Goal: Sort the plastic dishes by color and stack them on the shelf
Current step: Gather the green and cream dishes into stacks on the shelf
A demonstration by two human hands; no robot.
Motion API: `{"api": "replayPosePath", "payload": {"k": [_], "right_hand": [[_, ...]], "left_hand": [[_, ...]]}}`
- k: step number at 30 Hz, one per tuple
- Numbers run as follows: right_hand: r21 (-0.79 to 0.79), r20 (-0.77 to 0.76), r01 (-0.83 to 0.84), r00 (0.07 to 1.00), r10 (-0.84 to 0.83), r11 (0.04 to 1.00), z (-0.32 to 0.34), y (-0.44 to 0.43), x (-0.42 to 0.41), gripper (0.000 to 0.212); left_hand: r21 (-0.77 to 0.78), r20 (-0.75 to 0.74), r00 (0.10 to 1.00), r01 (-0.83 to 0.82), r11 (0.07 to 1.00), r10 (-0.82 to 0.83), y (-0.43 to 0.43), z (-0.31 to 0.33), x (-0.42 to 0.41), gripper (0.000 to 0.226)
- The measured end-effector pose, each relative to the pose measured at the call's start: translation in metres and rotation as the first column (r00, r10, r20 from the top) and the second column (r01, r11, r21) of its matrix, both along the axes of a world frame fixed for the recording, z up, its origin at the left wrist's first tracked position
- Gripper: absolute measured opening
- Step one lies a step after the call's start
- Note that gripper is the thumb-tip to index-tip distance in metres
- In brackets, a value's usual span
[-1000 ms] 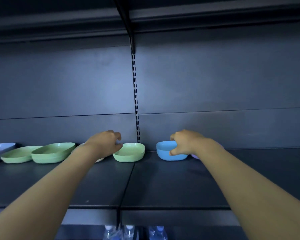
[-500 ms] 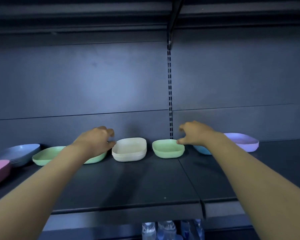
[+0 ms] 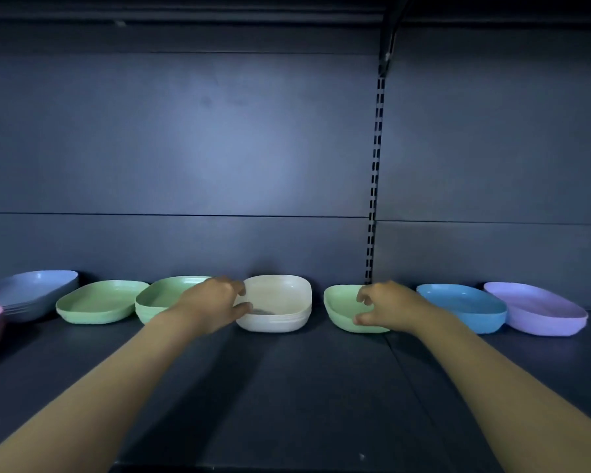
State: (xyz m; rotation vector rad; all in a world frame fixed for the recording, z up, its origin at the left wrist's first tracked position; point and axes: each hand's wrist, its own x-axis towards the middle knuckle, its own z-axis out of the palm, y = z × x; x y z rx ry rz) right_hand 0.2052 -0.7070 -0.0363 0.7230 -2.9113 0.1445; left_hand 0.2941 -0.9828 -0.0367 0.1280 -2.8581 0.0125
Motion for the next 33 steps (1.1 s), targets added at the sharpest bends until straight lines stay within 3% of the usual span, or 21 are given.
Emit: {"api": "replayPosePath", "payload": {"k": [7,13,17,23,33], "right_hand": [[-0.062,-0.003,-0.121,0.993,0.122,0.991,-0.022,-0.017,-0.025,0.038],[-0.119,-0.068,-0.171,0.984,0.164,0.978,-0.032,-0.027,-0.032,0.018],[-0.203,-0.009,-0.163,0.986,0.165,0.966,-0.035,-0.026,-0.029,0.017],[-0.184,0.035,-0.119,0.991,0.127,0.976,-0.034,-0.021,-0.025,0.019],[-0.289,0.075,-0.067,0.993,0.093,0.955,-0.035,-0.002,-0.016,0.018]], "left_hand": [[0.012,0.072,0.992,0.100,0.995,-0.100,0.000,-0.022,-0.025,0.042],[0.180,0.105,0.968,0.207,0.962,-0.228,-0.007,-0.025,-0.023,0.039],[0.219,0.104,0.963,0.223,0.950,-0.250,-0.011,-0.030,-0.025,0.031],[0.236,0.095,0.956,0.251,0.939,-0.279,-0.017,-0.030,-0.030,0.027],[0.227,0.096,0.941,0.297,0.927,-0.325,-0.011,-0.027,-0.033,0.027]]}}
